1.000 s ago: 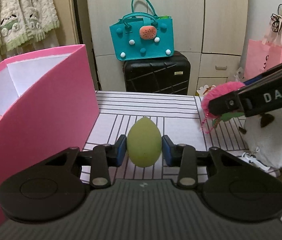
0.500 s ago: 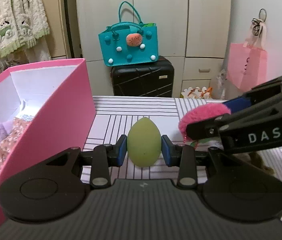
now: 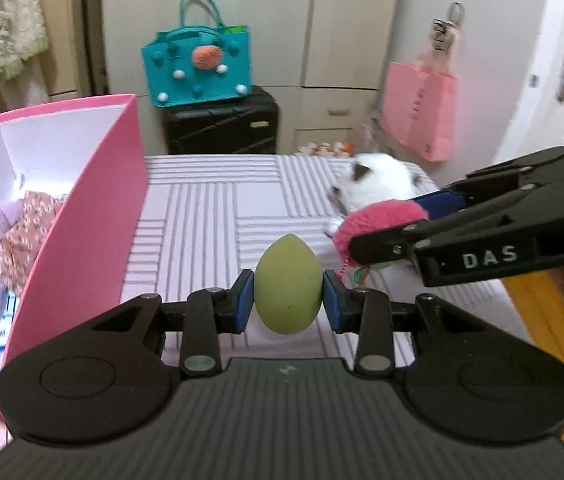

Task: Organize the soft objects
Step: 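Carry the green sponge and pink puff with both grippers over the pink box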

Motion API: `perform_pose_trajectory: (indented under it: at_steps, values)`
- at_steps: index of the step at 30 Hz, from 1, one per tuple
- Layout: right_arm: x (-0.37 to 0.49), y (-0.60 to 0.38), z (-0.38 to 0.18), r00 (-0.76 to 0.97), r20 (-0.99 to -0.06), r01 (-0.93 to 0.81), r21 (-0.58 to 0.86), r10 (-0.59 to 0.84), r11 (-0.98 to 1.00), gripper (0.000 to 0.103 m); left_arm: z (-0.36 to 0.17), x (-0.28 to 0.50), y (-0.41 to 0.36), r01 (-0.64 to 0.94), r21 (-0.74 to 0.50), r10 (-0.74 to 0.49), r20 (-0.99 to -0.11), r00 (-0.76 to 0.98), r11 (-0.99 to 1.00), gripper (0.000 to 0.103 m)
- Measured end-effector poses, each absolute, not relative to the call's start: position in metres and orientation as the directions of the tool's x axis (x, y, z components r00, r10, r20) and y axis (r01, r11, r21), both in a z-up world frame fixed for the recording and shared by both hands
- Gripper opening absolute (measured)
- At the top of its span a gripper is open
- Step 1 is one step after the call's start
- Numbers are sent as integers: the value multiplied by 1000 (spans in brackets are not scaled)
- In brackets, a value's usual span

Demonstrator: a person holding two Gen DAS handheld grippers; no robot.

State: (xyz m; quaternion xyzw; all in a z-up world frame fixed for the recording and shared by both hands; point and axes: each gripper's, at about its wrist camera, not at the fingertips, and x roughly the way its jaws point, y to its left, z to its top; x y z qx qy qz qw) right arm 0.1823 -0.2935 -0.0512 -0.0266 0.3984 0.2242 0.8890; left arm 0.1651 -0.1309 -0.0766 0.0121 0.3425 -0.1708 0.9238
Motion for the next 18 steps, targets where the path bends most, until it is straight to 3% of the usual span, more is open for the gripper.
perform_pose_trajectory:
  at_steps: [18]
  values:
    - [83,-276,-35,543,-741,-454,138,396,881,54,-52,83,-97,525,-157,-456,-731,508,836,36]
